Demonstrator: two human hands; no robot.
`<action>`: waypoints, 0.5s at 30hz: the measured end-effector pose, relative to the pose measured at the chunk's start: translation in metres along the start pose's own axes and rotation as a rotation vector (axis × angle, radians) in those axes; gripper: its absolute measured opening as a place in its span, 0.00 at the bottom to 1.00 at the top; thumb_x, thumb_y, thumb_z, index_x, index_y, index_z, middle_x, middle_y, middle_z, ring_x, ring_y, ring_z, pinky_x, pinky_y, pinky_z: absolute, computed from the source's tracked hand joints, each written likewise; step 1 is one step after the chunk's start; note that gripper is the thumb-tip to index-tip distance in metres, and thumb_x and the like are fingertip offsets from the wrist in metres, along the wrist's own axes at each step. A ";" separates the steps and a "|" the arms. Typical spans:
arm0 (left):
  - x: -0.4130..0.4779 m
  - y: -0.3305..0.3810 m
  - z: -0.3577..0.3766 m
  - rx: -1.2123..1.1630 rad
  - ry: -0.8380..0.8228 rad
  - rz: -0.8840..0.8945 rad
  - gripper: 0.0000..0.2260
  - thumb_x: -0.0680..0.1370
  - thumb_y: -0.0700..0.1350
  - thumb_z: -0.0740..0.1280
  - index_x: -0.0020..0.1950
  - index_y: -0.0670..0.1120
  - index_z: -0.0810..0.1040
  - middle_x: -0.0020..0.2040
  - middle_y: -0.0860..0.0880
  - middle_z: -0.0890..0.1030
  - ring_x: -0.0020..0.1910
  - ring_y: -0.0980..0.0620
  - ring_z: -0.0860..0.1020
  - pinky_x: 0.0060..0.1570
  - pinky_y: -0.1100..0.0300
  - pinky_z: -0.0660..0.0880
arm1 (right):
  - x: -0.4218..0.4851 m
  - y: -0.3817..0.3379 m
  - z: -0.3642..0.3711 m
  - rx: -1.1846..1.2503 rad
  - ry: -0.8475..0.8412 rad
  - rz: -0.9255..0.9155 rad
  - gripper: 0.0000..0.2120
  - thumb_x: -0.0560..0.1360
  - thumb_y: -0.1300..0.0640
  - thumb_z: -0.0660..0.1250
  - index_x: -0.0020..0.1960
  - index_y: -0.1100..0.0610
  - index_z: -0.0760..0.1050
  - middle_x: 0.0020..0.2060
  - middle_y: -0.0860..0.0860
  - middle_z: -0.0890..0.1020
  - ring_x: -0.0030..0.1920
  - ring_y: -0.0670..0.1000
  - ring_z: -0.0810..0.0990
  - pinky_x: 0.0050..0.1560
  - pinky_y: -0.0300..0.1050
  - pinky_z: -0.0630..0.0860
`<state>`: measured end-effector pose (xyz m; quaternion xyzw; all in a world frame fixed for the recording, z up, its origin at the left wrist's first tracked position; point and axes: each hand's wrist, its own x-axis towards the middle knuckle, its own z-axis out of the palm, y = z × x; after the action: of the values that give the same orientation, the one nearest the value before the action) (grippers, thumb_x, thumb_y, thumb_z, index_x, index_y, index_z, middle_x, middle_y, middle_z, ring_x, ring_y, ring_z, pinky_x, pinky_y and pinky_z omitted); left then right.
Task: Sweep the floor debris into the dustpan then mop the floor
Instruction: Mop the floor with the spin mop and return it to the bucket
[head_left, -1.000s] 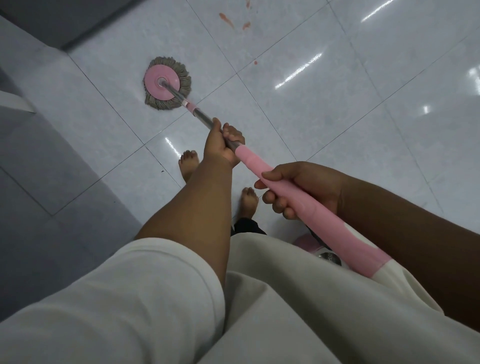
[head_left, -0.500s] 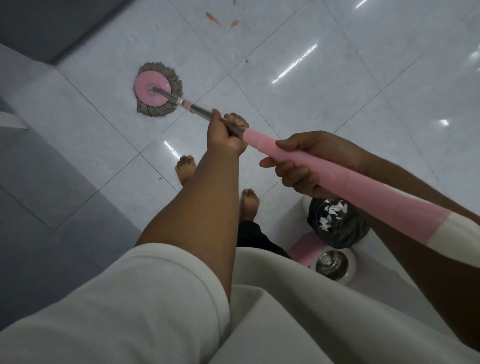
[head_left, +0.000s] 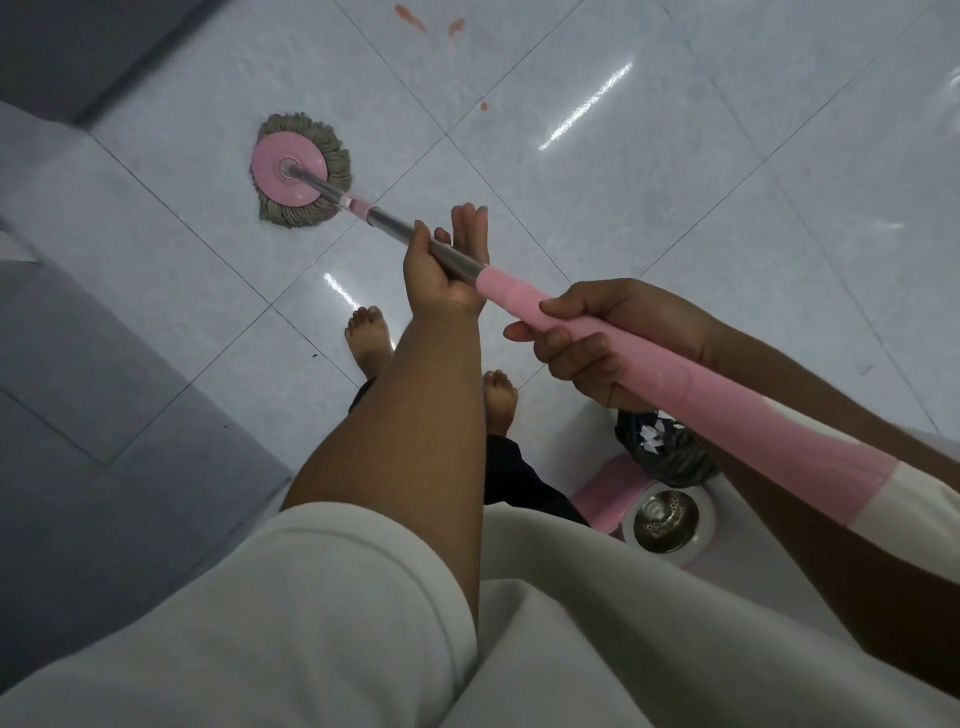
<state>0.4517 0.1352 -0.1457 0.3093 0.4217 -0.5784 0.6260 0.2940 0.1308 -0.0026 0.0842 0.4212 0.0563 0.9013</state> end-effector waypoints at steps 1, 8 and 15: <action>0.000 -0.001 -0.001 -0.023 -0.009 -0.003 0.10 0.82 0.46 0.64 0.46 0.40 0.69 0.47 0.37 0.78 0.55 0.38 0.80 0.54 0.44 0.78 | 0.000 0.002 -0.001 0.001 -0.002 -0.002 0.11 0.73 0.57 0.61 0.53 0.61 0.71 0.31 0.49 0.71 0.22 0.43 0.70 0.19 0.34 0.70; 0.015 0.000 -0.015 -0.190 -0.175 -0.157 0.22 0.83 0.57 0.59 0.37 0.42 0.73 0.21 0.50 0.71 0.17 0.55 0.72 0.16 0.67 0.70 | 0.005 0.007 -0.004 -0.005 -0.017 -0.009 0.13 0.72 0.57 0.62 0.55 0.61 0.71 0.30 0.49 0.72 0.22 0.43 0.70 0.20 0.35 0.70; 0.019 0.003 -0.024 -0.270 -0.155 -0.225 0.31 0.79 0.66 0.58 0.30 0.41 0.71 0.20 0.50 0.68 0.15 0.55 0.67 0.15 0.68 0.65 | 0.008 0.014 -0.015 0.032 -0.057 0.003 0.13 0.75 0.57 0.60 0.57 0.61 0.71 0.32 0.50 0.73 0.23 0.44 0.72 0.21 0.36 0.72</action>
<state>0.4496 0.1482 -0.1736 0.1279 0.4780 -0.6050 0.6238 0.2872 0.1473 -0.0153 0.1009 0.3960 0.0485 0.9114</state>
